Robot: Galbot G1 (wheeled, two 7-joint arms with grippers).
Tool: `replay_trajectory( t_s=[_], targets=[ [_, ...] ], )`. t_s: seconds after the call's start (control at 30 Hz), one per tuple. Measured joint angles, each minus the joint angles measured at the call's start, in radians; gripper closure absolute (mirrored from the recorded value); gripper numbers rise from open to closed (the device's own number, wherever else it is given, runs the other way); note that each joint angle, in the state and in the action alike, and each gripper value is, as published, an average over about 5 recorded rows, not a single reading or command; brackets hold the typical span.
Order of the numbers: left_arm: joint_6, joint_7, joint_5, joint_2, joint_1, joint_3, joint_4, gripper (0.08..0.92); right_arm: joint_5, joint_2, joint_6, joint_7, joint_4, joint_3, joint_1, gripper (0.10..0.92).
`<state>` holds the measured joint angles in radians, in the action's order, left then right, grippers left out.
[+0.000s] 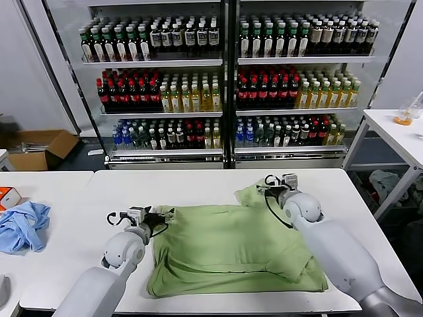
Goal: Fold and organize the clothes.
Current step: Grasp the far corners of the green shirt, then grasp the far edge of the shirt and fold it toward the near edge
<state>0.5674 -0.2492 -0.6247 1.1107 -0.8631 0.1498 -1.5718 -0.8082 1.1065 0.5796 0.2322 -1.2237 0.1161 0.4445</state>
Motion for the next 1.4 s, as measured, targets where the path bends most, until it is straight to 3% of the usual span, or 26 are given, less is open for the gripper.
replay_trajectory(
  t_s=[0.1, 0.23, 0.33, 0.9, 1.1, 1.4],
  targets=[
    [0.001, 0.001, 0.002, 0.001, 0.004, -0.006, 0.008, 0.209, -0.007, 0.017, 0.001, -0.005, 0.046, 0.005, -0.015, 0.203],
    [0.002, 0.005, 0.005, 0.001, 0.004, -0.012, 0.011, 0.31, -0.02, 0.033, 0.0, -0.008, 0.093, 0.007, -0.03, 0.207],
    [0.002, 0.008, 0.005, 0.001, 0.003, -0.016, 0.011, 0.388, -0.033, 0.037, -0.001, -0.009, 0.114, 0.007, -0.035, 0.257],
    [-0.012, 0.038, -0.029, -0.008, -0.02, -0.009, -0.002, 0.865, -0.057, 0.017, -0.004, -0.043, 0.08, 0.017, -0.004, 0.742],
    [-0.037, 0.044, -0.058, -0.023, -0.037, 0.007, -0.028, 0.897, -0.06, 0.003, -0.009, -0.043, 0.027, 0.004, 0.018, 0.895],
    [-0.083, 0.05, -0.107, -0.051, -0.077, 0.045, -0.111, 0.897, -0.084, -0.06, -0.007, -0.029, -0.119, -0.055, 0.075, 0.921]
  ],
)
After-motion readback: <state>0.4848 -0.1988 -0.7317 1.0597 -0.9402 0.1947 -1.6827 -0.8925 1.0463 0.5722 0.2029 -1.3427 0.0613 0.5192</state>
